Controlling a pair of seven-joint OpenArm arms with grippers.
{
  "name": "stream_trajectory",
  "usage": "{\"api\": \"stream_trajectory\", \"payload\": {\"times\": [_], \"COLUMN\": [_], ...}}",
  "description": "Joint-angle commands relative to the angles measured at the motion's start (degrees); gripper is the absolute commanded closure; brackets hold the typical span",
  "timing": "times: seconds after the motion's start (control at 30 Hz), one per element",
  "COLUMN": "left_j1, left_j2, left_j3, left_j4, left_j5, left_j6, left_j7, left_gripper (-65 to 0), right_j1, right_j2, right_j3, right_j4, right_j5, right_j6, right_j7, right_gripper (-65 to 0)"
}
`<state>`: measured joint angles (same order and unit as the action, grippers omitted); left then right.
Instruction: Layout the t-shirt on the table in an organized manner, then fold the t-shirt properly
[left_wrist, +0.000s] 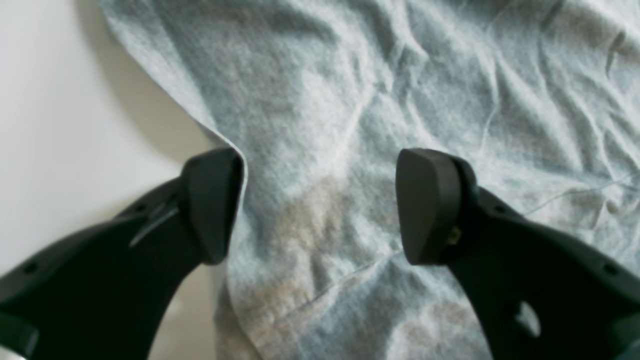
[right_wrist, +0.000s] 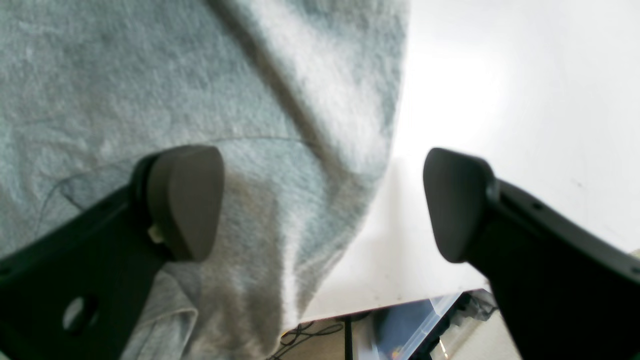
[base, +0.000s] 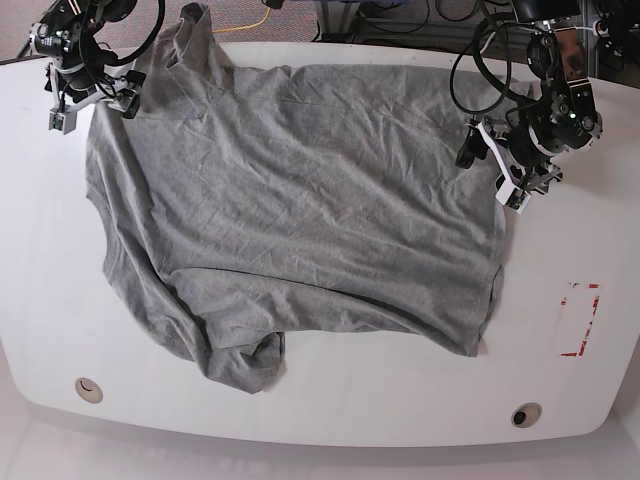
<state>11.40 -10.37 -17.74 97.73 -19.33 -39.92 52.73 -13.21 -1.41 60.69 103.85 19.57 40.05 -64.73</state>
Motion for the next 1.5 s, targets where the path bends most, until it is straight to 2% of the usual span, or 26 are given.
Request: {"api": "stream_trajectory", "payload": {"times": [0.0, 0.9, 1.47], "left_j1": [-0.54, 4.21, 4.38], "left_j2": [-0.66, -1.01, -1.1], "left_j3": [0.02, 1.34, -3.23], "left_j4": [0.77, 1.21, 1.21], "left_j5": [-0.49, -0.49, -0.4], "left_j6": [-0.08, -0.08, -0.08], "left_j7": [-0.91, -0.91, -0.91], "left_gripper": [-44.6, -44.0, -44.0], "right_j1": [0.25, 0.25, 0.25], "right_j2": [0.93, 0.93, 0.93], "right_j3": [0.11, 0.11, 0.11], "right_j4": [0.98, 0.98, 0.98], "right_j5": [0.6, 0.52, 0.52], "right_j6": [-0.05, -0.05, -0.05], "right_j7": [0.95, 0.95, 0.95], "right_gripper": [-59.9, -59.9, -59.9]}}
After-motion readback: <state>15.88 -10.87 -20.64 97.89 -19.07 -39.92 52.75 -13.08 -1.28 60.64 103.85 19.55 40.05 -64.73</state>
